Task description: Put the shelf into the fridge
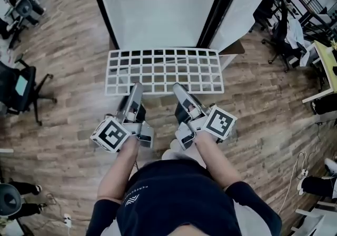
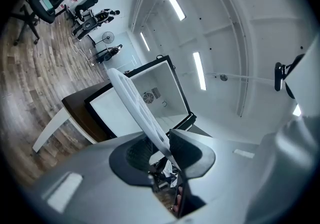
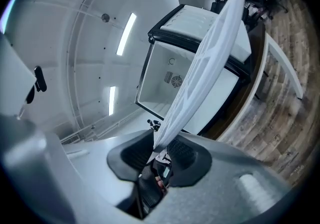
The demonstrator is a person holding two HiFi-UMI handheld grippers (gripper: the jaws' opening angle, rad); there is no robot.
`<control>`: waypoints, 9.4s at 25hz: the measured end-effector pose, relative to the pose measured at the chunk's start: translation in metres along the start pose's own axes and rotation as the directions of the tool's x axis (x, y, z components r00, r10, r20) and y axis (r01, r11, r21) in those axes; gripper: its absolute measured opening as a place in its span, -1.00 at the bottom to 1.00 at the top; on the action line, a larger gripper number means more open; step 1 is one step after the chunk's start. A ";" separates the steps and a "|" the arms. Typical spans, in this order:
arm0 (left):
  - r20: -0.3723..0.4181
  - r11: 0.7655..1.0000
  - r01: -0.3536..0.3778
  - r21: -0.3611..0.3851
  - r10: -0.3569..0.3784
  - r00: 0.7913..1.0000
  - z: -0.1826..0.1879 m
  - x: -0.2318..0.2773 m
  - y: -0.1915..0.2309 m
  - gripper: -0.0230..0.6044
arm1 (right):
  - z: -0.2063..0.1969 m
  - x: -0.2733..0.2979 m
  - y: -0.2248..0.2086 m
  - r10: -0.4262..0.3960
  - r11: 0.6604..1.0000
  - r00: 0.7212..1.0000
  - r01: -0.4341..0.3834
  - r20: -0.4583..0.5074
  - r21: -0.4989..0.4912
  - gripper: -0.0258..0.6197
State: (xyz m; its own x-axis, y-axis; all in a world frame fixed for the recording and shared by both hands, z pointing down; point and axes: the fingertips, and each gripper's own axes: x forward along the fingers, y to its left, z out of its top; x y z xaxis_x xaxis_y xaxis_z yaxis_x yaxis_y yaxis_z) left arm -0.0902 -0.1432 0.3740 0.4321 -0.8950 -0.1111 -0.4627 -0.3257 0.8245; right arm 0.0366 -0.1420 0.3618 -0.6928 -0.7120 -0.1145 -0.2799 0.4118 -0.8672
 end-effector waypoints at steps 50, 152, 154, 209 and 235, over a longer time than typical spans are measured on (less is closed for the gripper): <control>0.087 0.994 0.067 -0.090 -0.059 0.994 0.088 0.144 -0.002 -0.60 | 0.108 0.130 -0.014 0.069 0.998 0.997 -0.069 -0.037 0.003 -0.68; 0.049 0.690 -0.113 0.715 0.112 0.992 0.130 0.149 0.017 -0.52 | 0.176 0.118 -0.044 -0.317 0.488 0.914 0.387 0.255 -0.782 -0.62; 0.049 0.688 -0.113 0.717 0.112 0.992 0.130 0.150 0.018 -0.52 | 0.177 0.119 -0.044 -0.320 0.482 0.912 0.391 0.258 -0.784 -0.62; 0.109 0.729 -0.132 0.672 0.078 0.991 0.169 0.219 0.039 -0.61 | 0.224 0.182 -0.066 -0.309 0.510 0.922 0.366 0.232 -0.778 -0.64; 0.078 0.716 -0.102 0.691 0.067 0.995 0.151 0.174 0.018 -0.93 | 0.195 0.130 -0.039 -0.248 0.497 0.928 0.368 0.278 -0.785 -0.92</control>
State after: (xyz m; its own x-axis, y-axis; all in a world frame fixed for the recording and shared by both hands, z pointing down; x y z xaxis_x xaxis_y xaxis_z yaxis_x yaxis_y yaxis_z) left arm -0.1402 -0.3505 0.2855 0.3385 -0.9358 -0.0984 -0.9102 -0.3521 0.2181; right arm 0.0868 -0.3611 0.2863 -0.3886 -0.9211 -0.0255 -0.9165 0.3892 -0.0929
